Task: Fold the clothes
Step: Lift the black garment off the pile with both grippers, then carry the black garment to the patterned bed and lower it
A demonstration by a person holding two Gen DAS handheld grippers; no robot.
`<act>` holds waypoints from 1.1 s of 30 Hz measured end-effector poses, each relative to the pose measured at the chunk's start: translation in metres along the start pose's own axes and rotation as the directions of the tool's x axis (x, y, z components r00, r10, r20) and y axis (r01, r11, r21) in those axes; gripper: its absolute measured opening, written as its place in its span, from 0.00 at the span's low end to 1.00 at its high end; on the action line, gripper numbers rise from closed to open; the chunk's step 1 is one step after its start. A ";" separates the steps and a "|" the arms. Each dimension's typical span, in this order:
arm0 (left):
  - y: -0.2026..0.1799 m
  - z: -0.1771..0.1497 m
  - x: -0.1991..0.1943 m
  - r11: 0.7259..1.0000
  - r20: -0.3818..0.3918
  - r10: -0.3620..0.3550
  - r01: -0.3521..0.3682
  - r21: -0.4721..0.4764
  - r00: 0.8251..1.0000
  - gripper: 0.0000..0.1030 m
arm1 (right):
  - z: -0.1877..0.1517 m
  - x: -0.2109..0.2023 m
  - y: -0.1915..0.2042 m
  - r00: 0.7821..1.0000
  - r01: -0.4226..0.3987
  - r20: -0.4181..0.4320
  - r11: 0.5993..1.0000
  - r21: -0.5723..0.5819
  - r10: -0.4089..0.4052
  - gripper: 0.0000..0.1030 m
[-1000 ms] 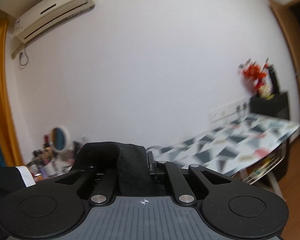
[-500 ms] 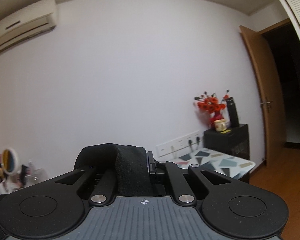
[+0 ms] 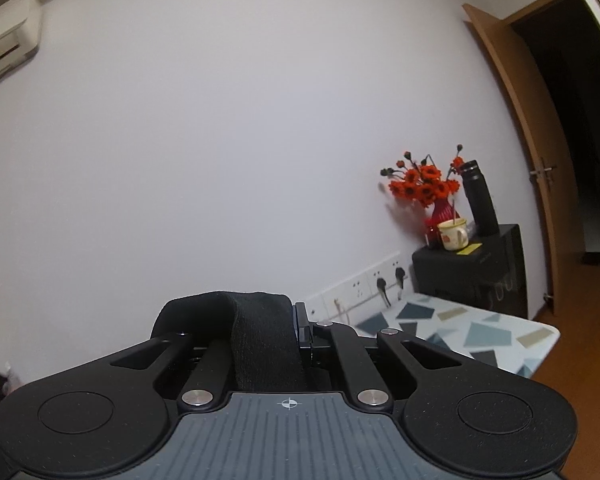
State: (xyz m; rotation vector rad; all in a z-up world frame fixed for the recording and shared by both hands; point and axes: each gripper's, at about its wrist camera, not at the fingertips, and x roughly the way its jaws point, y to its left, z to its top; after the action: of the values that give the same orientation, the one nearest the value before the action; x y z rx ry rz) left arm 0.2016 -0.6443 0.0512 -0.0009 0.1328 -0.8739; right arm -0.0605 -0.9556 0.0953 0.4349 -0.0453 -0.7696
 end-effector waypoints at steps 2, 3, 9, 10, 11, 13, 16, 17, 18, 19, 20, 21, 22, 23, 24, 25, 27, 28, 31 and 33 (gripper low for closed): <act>-0.012 -0.004 0.013 1.000 -0.004 -0.008 0.008 0.004 1.000 0.08 | 0.002 0.024 -0.018 1.000 0.013 0.001 0.999 0.031 -0.013 0.05; -0.016 -0.007 0.018 1.000 -0.017 -0.013 0.012 -0.007 1.000 0.08 | 0.002 0.035 -0.026 1.000 0.019 -0.001 0.999 0.046 -0.019 0.05; -0.038 -0.033 0.067 0.996 -0.151 0.017 -0.029 -0.079 0.988 0.08 | 0.016 0.088 -0.068 0.998 0.055 -0.003 0.998 0.011 -0.055 0.05; -0.043 -0.039 0.078 0.996 -0.179 0.027 -0.042 -0.079 0.983 0.08 | 0.018 0.101 -0.076 0.998 0.055 -0.009 0.998 -0.001 -0.055 0.05; -0.051 -0.045 0.089 0.996 -0.202 0.041 -0.054 -0.064 0.979 0.08 | 0.018 0.118 -0.084 0.998 0.053 -0.025 0.999 -0.010 -0.053 0.05; -0.069 -0.058 0.117 0.996 -0.245 0.073 -0.084 -0.035 0.967 0.08 | 0.015 0.158 -0.098 0.996 0.041 -0.073 0.999 -0.026 -0.043 0.05; -0.106 -0.078 0.181 0.991 -0.338 0.118 -0.130 -0.013 0.934 0.09 | -0.002 0.244 -0.125 0.982 0.035 -0.186 0.998 -0.054 -0.044 0.05; -0.119 -0.085 0.208 0.988 -0.384 0.141 -0.156 -0.008 0.912 0.09 | -0.009 0.276 -0.133 0.972 0.035 -0.231 0.997 -0.064 -0.049 0.05; -0.129 -0.093 0.235 0.984 -0.433 0.166 -0.180 0.008 0.886 0.09 | -0.017 0.311 -0.140 0.957 0.037 -0.286 0.996 -0.078 -0.058 0.05; -0.138 -0.102 0.262 0.979 -0.479 0.191 -0.204 0.025 0.857 0.10 | -0.026 0.347 -0.154 0.940 0.038 -0.333 0.994 -0.101 -0.070 0.05; -0.147 -0.111 0.285 0.972 -0.508 0.223 -0.226 0.056 0.832 0.10 | -0.035 0.381 -0.165 0.927 0.038 -0.366 0.992 -0.121 -0.080 0.06; -0.153 -0.120 0.308 0.965 -0.526 0.259 -0.242 0.103 0.810 0.10 | -0.044 0.415 -0.176 0.913 0.036 -0.398 0.990 -0.140 -0.090 0.06; -0.159 -0.128 0.330 0.955 -0.541 0.296 -0.256 0.149 0.787 0.11 | -0.052 0.448 -0.186 0.898 0.032 -0.429 0.987 -0.155 -0.096 0.06; -0.164 -0.134 0.349 0.945 -0.552 0.328 -0.264 0.194 0.767 0.12 | -0.058 0.474 -0.191 0.884 0.020 -0.457 0.986 -0.163 -0.094 0.06; -0.168 -0.139 0.367 0.933 -0.561 0.360 -0.272 0.237 0.746 0.14 | -0.064 0.496 -0.190 0.872 0.005 -0.480 0.984 -0.177 -0.091 0.07; -0.168 -0.143 0.385 0.921 -0.575 0.389 -0.288 0.261 0.720 0.16 | -0.071 0.517 -0.189 0.861 -0.011 -0.500 0.981 -0.194 -0.089 0.07; -0.167 -0.152 0.415 0.901 -0.607 0.434 -0.307 0.308 0.665 0.21 | -0.081 0.560 -0.190 0.844 -0.039 -0.527 0.968 -0.246 -0.100 0.12; -0.167 -0.156 0.427 0.891 -0.623 0.452 -0.298 0.341 0.638 0.27 | -0.087 0.580 -0.189 0.832 -0.047 -0.542 0.959 -0.280 -0.117 0.16; -0.173 -0.160 0.449 0.874 -0.668 0.474 -0.216 0.435 0.573 0.48 | -0.107 0.635 -0.188 0.787 -0.056 -0.578 0.909 -0.413 -0.214 0.51; -0.176 -0.154 0.449 0.874 -0.682 0.458 -0.148 0.463 0.570 0.49 | -0.118 0.654 -0.183 0.751 -0.085 -0.605 0.870 -0.486 -0.265 0.61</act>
State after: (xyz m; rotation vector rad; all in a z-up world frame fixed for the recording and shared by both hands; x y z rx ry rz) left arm 0.3342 -1.0926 -0.1436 0.7541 0.7801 -0.4686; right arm 0.3135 -1.4743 -0.1613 0.1989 0.8403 -0.6577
